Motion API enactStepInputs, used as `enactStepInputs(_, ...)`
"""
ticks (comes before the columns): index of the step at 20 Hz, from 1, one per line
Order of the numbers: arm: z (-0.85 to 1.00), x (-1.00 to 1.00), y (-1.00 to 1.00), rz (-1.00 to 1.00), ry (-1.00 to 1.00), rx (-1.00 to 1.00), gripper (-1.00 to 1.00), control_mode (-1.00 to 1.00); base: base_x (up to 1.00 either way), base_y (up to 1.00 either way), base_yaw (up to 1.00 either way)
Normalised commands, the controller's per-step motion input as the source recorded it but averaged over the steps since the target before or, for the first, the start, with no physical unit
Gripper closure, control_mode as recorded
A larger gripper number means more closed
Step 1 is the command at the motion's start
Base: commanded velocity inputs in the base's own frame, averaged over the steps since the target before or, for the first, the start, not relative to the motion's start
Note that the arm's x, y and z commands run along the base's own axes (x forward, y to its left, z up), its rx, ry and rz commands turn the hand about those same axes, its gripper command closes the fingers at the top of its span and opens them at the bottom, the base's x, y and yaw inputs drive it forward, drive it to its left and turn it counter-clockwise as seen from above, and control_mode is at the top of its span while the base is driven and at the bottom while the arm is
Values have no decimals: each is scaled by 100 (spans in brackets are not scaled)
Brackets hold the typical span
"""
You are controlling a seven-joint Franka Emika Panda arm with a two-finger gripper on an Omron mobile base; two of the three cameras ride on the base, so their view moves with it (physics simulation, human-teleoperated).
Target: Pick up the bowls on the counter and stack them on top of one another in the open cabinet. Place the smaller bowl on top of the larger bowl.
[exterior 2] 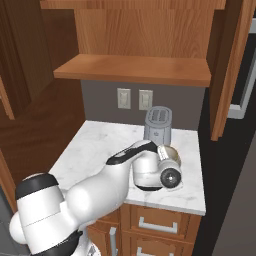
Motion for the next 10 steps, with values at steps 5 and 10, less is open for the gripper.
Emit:
enactStepInputs(5,0,3,1,0,0,0,-100,-100,0,0,0)
enactStepInputs(10,15,3,0,-2,0,1,-100,-100,0,0,0)
